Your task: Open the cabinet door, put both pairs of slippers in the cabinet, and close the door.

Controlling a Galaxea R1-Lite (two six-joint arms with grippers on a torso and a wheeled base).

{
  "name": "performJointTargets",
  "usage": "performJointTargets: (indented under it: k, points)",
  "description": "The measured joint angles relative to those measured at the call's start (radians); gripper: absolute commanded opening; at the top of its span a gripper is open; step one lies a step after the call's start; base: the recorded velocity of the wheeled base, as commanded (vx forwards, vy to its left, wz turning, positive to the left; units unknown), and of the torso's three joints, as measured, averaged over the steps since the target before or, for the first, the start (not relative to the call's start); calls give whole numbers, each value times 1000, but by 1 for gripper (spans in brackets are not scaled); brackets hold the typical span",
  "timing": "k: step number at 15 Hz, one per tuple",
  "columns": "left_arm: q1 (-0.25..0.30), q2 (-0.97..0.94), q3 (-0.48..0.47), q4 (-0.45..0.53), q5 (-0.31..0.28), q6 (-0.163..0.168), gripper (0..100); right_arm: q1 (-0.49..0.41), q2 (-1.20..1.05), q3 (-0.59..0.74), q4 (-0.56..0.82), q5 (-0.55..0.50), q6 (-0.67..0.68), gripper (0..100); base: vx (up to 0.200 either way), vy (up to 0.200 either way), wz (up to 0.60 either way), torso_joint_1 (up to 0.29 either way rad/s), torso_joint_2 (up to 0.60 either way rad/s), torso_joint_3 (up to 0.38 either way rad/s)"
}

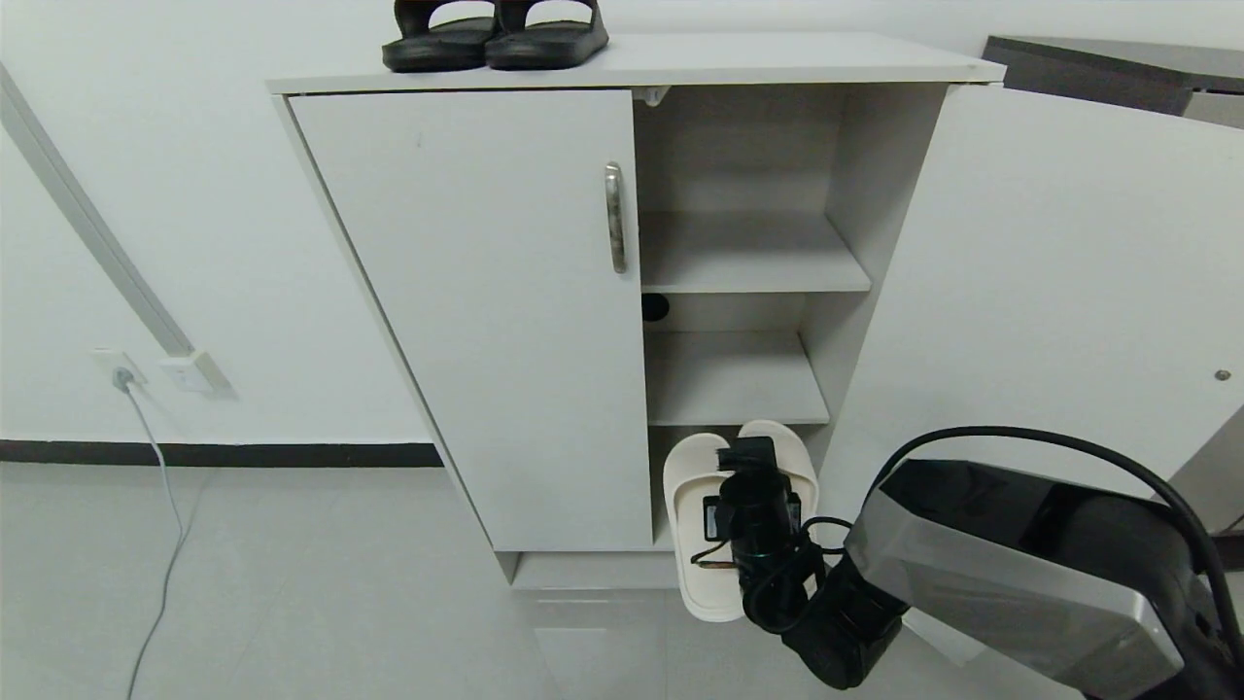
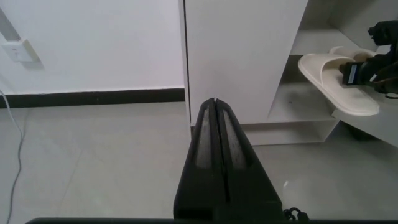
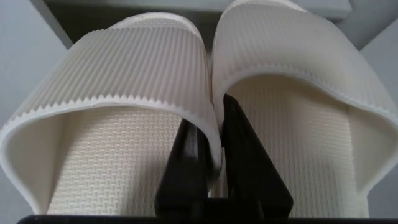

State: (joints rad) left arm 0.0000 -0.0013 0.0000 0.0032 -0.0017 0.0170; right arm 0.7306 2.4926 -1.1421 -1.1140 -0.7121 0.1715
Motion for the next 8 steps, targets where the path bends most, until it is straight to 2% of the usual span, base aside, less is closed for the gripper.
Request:
performJointTargets:
  k: [5,8]
  points:
    - [0,0,0,0,2,0,0,-11,25,8,-186,-7,-109,0,0,0,0,0,0,0]
    - [0,0,0,0,3,0,0,-15,40,8,-214,-5,-130,0,0,0,0,0,0,0]
